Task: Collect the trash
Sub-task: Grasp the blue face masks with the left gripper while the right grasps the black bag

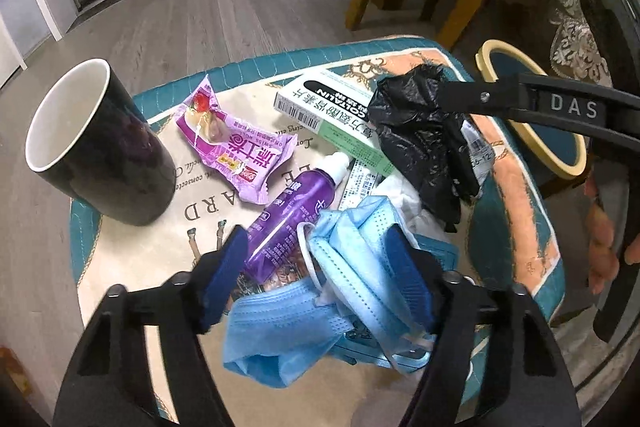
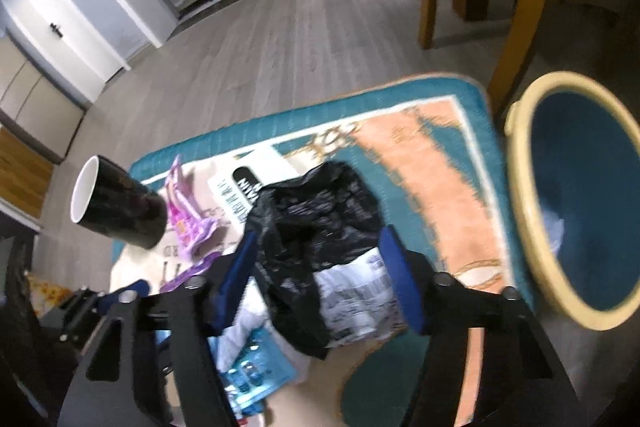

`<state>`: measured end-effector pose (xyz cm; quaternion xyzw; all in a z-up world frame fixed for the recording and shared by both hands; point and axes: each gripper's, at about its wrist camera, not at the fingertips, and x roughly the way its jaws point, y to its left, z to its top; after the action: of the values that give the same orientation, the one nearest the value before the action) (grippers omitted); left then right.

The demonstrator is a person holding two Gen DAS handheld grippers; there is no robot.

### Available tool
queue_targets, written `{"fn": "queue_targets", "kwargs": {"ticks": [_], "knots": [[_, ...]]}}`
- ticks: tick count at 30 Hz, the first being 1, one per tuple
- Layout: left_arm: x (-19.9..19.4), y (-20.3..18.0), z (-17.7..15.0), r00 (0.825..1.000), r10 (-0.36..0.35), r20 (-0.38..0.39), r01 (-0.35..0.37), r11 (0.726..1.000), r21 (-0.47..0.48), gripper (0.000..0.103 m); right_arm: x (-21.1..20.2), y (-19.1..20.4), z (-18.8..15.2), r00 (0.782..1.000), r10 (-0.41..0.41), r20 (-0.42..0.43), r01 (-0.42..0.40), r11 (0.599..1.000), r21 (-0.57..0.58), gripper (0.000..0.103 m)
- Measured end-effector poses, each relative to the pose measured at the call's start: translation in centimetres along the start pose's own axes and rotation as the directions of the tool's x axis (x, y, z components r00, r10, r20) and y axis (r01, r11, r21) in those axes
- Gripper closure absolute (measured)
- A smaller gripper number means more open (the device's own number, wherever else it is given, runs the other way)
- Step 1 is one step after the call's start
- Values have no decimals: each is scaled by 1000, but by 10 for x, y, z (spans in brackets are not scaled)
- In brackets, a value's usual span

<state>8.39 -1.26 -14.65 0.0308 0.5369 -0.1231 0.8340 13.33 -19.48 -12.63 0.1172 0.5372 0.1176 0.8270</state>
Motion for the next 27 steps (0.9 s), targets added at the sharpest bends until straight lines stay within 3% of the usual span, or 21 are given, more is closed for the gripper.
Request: {"fn": "queue_targets", "kwargs": {"ticks": [2, 4, 8, 9, 18, 27], "knots": [[1, 0, -1, 1000, -26, -10, 26, 1000, -10, 50, 5, 7, -1, 1000, 19, -20, -19, 999, -25, 49], [2, -2, -1, 998, -52, -20, 52, 999, -3, 68, 7, 15, -3, 1000, 11, -29, -13, 997, -75, 52], [0, -5, 1, 998, -52, -28, 53, 998, 23, 86, 12, 20, -7, 998, 0, -57, -7, 992, -124, 82], [-3, -5, 3, 998, -54, -22, 54, 998, 25, 89, 11, 20, -7, 999, -3, -54, -3, 992, -125, 83], [-48, 0, 19, 994, -33, 107, 30, 999, 28, 92, -41, 13, 7, 997, 18, 76, -13, 997, -70, 87], [-103, 2, 26, 964, -40, 262, 33, 999, 29, 92, -91, 2, 12, 985, 44, 170, -41, 999, -20, 87]]}}
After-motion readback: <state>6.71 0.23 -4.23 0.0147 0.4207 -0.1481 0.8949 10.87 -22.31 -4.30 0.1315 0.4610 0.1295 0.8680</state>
